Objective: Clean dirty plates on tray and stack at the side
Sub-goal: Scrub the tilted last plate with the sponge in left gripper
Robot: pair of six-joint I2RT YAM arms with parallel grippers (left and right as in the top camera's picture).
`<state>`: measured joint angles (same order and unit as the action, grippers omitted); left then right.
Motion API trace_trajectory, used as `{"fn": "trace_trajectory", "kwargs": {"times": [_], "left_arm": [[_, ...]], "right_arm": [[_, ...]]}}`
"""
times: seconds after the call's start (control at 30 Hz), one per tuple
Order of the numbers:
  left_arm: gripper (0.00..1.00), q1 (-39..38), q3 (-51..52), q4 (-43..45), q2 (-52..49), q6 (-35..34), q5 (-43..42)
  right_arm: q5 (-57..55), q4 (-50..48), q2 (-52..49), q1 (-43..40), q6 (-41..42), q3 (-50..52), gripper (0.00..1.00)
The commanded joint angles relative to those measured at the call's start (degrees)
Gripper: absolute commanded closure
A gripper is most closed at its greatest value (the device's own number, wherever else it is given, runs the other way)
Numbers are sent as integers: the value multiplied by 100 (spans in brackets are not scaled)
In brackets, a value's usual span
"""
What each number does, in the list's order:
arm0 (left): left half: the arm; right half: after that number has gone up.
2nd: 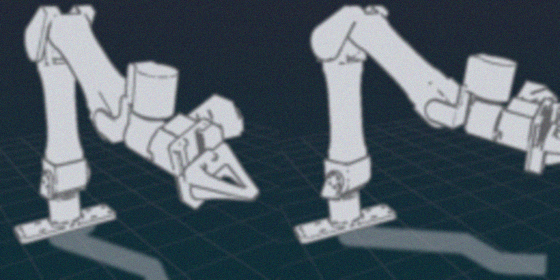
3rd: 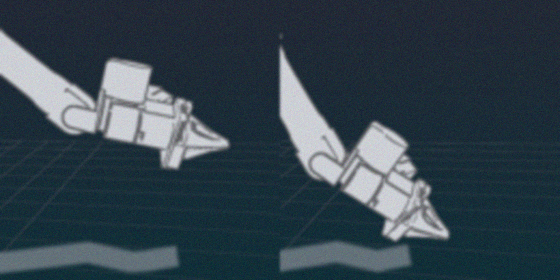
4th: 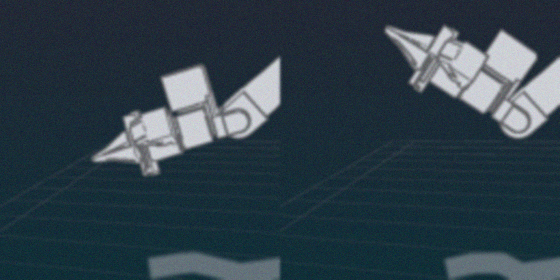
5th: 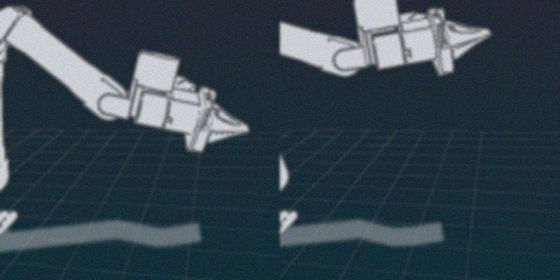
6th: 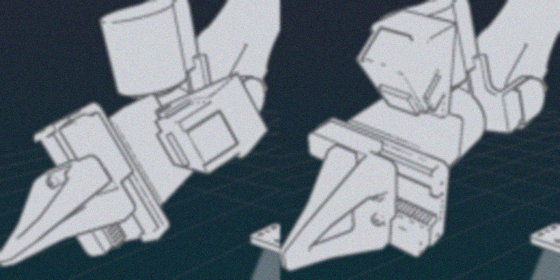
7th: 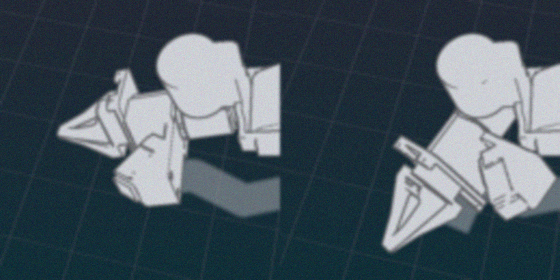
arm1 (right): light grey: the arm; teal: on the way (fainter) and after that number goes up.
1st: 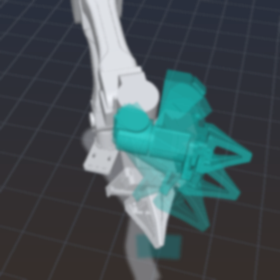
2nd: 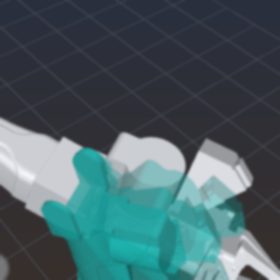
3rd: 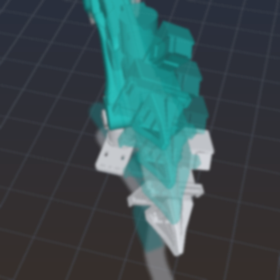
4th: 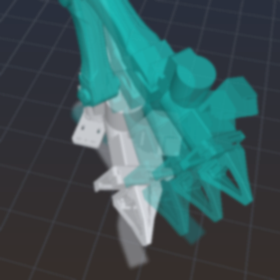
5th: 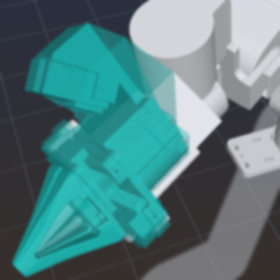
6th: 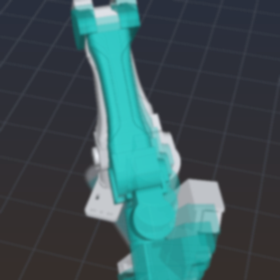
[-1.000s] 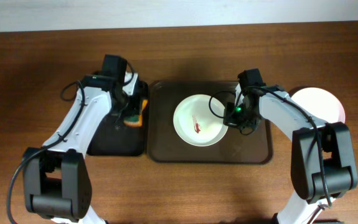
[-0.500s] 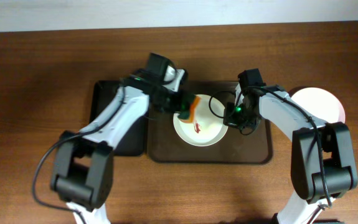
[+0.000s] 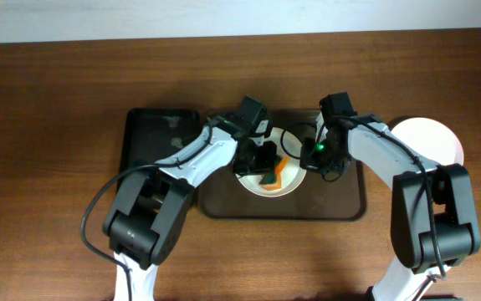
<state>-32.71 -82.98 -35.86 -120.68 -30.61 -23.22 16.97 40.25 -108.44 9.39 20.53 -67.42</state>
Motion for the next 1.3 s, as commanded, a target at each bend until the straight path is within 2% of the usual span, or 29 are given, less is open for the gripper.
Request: {"fn": "trace_trajectory", "kwargs": {"times": [0.0,0.17,0.33,0.4,0.83,0.97,1.13,1.27], "left_arm": [[100,59,-46,-190,-111,83,2022],[100,308,-247,-50,-111,348,2142],[100,295,-890,-734,-31,1099,1021],[100,275,-1054,-966,24,1099,1060],[100,-214,-986,-614,-428,881,748],[100,-275,-986,-575,-564,881,964],[100,-24,-992,-627,-562,879,1996],[100,409,-997,-717,-549,881,2068]], "right_arm": [[-74,-2,-94,35,-63,9,96],[-72,2,-94,35,-63,9,96],[-74,4,-94,35,-63,9,96],[-72,4,-94,35,-63,9,96],[-72,35,-94,37,-61,9,96],[-72,48,-94,35,-61,9,96],[-72,52,-94,35,-61,9,96],[-74,63,-94,35,-63,9,96]]}}
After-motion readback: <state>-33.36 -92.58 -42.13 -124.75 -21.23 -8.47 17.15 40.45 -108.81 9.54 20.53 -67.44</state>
